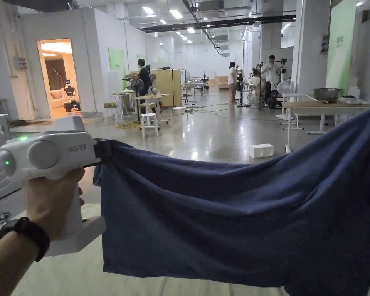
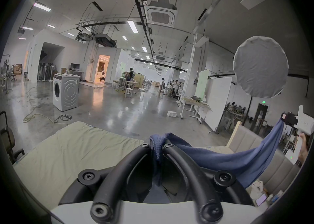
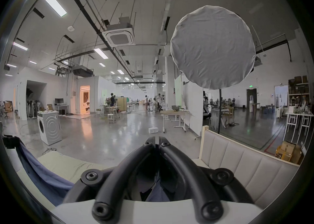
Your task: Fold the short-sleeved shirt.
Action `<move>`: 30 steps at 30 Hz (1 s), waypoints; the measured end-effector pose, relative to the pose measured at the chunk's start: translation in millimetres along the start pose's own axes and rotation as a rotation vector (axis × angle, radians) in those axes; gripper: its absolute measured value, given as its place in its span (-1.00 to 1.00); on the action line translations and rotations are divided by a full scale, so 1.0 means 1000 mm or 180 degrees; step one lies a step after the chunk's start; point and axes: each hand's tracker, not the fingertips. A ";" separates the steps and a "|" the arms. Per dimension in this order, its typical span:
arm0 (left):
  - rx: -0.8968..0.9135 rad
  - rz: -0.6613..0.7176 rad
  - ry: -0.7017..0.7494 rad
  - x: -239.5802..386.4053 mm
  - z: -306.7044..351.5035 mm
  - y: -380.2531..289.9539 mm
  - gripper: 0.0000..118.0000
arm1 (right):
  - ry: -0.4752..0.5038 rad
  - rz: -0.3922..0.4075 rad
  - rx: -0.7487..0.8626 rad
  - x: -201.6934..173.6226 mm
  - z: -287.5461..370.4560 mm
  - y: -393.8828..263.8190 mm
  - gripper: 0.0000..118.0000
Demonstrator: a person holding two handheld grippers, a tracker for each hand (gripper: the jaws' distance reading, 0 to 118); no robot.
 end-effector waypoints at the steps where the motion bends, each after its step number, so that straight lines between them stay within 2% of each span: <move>1: -0.0049 -0.0172 0.0067 0.001 -0.008 -0.003 -0.86 | -0.0066 0.0056 0.0035 -0.003 -0.006 -0.002 -0.96; 2: -0.0051 -0.0312 0.0124 0.003 -0.015 -0.008 -0.86 | -0.0074 -0.0003 0.0034 -0.004 -0.014 -0.010 -0.96; 4: -0.0007 -0.0179 0.0084 0.001 -0.024 -0.022 -0.86 | -0.0127 -0.0114 -0.0161 -0.005 -0.027 -0.023 -0.96; 5: -0.0072 0.0097 0.0079 -0.001 -0.031 -0.031 -0.86 | -0.0084 -0.0177 -0.0151 -0.005 -0.031 -0.032 -0.96; 6: -0.0103 0.0187 -0.0026 -0.003 -0.035 -0.042 -0.86 | -0.0072 -0.0283 -0.0265 -0.005 -0.033 -0.044 -0.96; 9: -0.0291 0.0011 -0.0017 -0.004 -0.043 -0.087 -0.87 | 0.0018 -0.0185 -0.0309 -0.006 -0.026 -0.079 -0.96; 11: -0.0383 0.0120 -0.0227 -0.010 -0.039 -0.122 -0.88 | 0.0210 -0.0045 -0.0380 -0.005 -0.014 -0.108 -0.96; 13: -0.0424 0.0231 -0.0278 -0.020 -0.039 -0.154 -0.88 | 0.0207 0.0017 -0.0349 -0.003 0.009 -0.137 -0.96; 14: -0.0519 0.0273 -0.0323 -0.024 -0.039 -0.171 -0.88 | 0.0298 -0.0072 -0.0429 0.001 0.019 -0.151 -0.96; 15: -0.0550 0.0243 -0.0311 -0.027 -0.035 -0.187 -0.88 | 0.0377 -0.0380 -0.0672 0.006 0.029 -0.173 -0.96; 17: -0.0730 0.0256 -0.0325 -0.035 -0.030 -0.219 -0.88 | 0.0318 -0.0288 -0.0634 0.010 0.054 -0.199 -0.96; 20: -0.0791 0.0487 -0.0436 -0.048 -0.009 -0.264 -0.89 | 0.0364 -0.0292 -0.0692 0.017 0.094 -0.232 -0.96; 24: -0.0837 0.0684 -0.0556 -0.063 0.038 -0.314 -0.89 | 0.0459 -0.0426 -0.0929 0.033 0.155 -0.267 -0.96; 29: -0.0780 0.0736 -0.0628 -0.070 0.132 -0.348 -0.89 | 0.0426 -0.0296 -0.0948 0.053 0.237 -0.293 -0.96; 30: -0.0779 0.0719 -0.0645 -0.075 0.152 -0.352 -0.89 | 0.0343 -0.0407 -0.1149 0.058 0.256 -0.302 -0.96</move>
